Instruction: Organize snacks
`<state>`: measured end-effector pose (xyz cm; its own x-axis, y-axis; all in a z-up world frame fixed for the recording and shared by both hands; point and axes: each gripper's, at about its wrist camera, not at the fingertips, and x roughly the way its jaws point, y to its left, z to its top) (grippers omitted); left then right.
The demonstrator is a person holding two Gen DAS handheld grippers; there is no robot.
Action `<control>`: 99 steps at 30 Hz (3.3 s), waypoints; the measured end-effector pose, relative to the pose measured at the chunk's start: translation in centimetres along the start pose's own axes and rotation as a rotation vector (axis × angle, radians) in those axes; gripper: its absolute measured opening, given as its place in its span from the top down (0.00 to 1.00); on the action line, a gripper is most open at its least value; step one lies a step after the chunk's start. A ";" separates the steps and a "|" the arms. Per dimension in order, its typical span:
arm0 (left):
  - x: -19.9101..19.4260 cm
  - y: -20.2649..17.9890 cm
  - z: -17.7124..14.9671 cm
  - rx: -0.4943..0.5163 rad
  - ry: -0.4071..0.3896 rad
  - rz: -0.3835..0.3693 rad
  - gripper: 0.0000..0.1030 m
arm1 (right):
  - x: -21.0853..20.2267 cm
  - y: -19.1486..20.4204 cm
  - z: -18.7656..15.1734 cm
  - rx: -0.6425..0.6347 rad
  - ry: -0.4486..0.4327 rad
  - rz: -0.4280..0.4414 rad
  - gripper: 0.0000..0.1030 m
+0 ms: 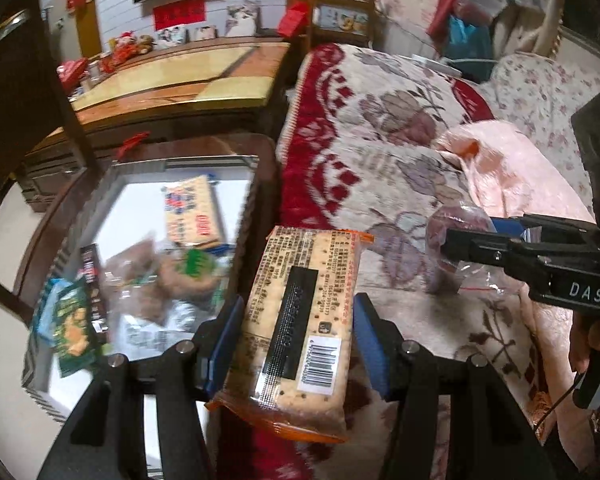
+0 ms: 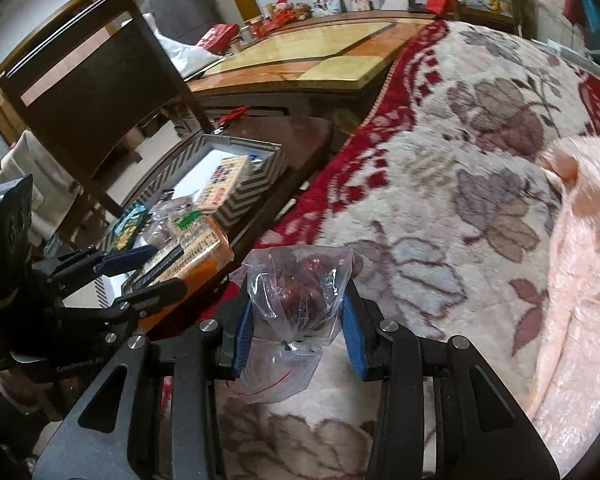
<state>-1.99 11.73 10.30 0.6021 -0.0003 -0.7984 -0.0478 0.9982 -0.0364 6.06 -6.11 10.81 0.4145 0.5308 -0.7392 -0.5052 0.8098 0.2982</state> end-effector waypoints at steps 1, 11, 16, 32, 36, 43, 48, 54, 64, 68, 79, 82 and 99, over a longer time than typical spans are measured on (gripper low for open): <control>-0.2 0.6 0.0 -0.010 -0.004 0.011 0.44 | 0.2 0.5 0.2 -0.008 0.002 0.006 0.63; -1.6 6.9 -0.8 -0.127 -0.026 0.105 0.44 | 3.9 6.1 3.0 -0.105 0.035 0.070 0.63; -2.0 9.9 -1.2 -0.191 -0.038 0.155 0.44 | 5.9 8.9 4.4 -0.152 0.051 0.090 0.63; -1.3 15.4 -2.8 -0.335 -0.026 0.270 0.44 | 13.4 14.9 6.9 -0.268 0.120 0.100 0.63; -0.8 15.7 -2.8 -0.348 -0.020 0.281 0.44 | 14.6 15.5 7.6 -0.283 0.117 0.093 0.63; 0.3 15.7 -2.6 -0.365 -0.003 0.288 0.44 | 17.0 16.1 8.8 -0.312 0.122 0.050 0.63; 0.9 15.7 -2.5 -0.370 0.003 0.301 0.43 | 18.5 16.0 8.8 -0.309 0.137 0.052 0.63; 1.2 15.6 -2.3 -0.381 0.014 0.320 0.40 | 18.4 15.4 8.6 -0.284 0.155 0.063 0.47; -0.3 14.4 -2.6 -0.376 -0.019 0.343 0.15 | 13.8 14.5 6.8 -0.249 0.081 0.086 0.46; -1.6 13.3 -2.8 -0.352 -0.049 0.357 0.10 | 11.6 14.3 5.8 -0.234 0.038 0.076 0.46; -4.1 10.8 -3.5 -0.341 -0.093 0.364 0.04 | 6.2 12.8 2.5 -0.188 -0.063 0.014 0.46; -4.6 9.9 -3.5 -0.328 -0.104 0.366 0.03 | 5.6 12.7 1.7 -0.186 -0.061 0.016 0.46; -5.6 7.4 -3.6 -0.288 -0.130 0.343 0.03 | 3.6 11.5 0.1 -0.171 -0.058 0.016 0.46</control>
<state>-8.58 18.87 12.37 0.6068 0.3527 -0.7124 -0.4697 0.8821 0.0366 1.85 5.15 11.63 0.4462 0.5607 -0.6975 -0.6310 0.7498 0.1991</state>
